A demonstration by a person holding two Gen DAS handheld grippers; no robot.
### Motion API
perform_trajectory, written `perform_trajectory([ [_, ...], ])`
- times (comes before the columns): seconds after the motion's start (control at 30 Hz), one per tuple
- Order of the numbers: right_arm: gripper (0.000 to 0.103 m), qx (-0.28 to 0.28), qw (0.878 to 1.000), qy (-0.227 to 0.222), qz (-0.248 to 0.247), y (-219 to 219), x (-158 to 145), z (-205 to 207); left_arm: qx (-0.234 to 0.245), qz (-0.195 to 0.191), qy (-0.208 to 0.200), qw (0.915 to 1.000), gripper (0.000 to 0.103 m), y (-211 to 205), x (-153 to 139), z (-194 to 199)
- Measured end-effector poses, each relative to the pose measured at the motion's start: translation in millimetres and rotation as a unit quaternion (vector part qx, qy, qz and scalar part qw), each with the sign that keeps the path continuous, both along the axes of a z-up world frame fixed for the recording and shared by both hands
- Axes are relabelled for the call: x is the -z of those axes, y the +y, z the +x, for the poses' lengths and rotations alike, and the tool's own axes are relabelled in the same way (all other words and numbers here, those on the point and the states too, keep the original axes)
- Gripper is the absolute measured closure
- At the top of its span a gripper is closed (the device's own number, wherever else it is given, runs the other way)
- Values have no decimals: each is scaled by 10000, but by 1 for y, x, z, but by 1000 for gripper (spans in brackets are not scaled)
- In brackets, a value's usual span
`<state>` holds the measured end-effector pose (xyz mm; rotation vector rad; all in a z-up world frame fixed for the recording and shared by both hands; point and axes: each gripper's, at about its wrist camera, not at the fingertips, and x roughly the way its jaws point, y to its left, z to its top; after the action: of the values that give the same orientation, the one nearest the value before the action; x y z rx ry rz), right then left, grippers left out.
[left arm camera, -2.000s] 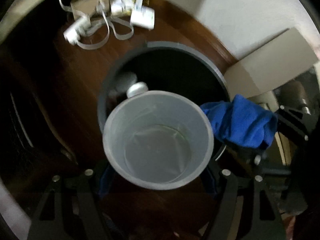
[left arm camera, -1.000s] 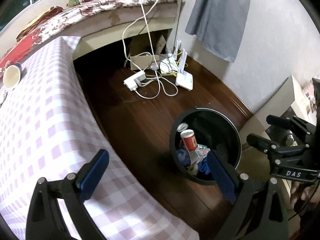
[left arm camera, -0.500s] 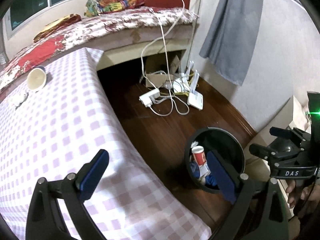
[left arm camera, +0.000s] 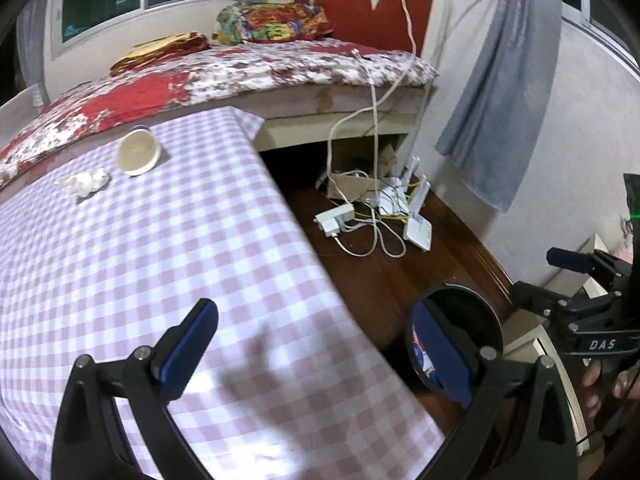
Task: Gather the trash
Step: 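Move both open tools back toward the white tissue and blue paper cup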
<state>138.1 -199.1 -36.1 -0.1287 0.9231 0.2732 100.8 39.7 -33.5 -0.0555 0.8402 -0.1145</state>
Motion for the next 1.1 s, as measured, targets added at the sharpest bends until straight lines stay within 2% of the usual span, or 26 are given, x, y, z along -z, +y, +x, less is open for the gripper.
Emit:
perform_trajectory([
  [0.17,3,-316,9994,-131,-50,32,-18,2,-267,-39,-107,9996,4,29,-6,-3],
  [0.33,3,-700,9971,-302,-40,73,-41,11,-745,34,-256,9969,4,74,-11,-6],
  [0.6,3,-1451,9881,-492,-110,162,-64,24,-1605,198,-409,9860,4,159,-18,-10],
  [0.77,3,-1834,9816,-509,-124,217,-73,37,-1897,302,-410,9805,4,198,-19,-5],
  [0.9,3,-1980,9788,-513,-44,258,-77,60,-2092,328,-414,9764,4,228,-17,5],
  [1.1,3,-1916,9809,-348,42,313,-58,113,-2316,365,-286,9717,5,269,-4,32],
])
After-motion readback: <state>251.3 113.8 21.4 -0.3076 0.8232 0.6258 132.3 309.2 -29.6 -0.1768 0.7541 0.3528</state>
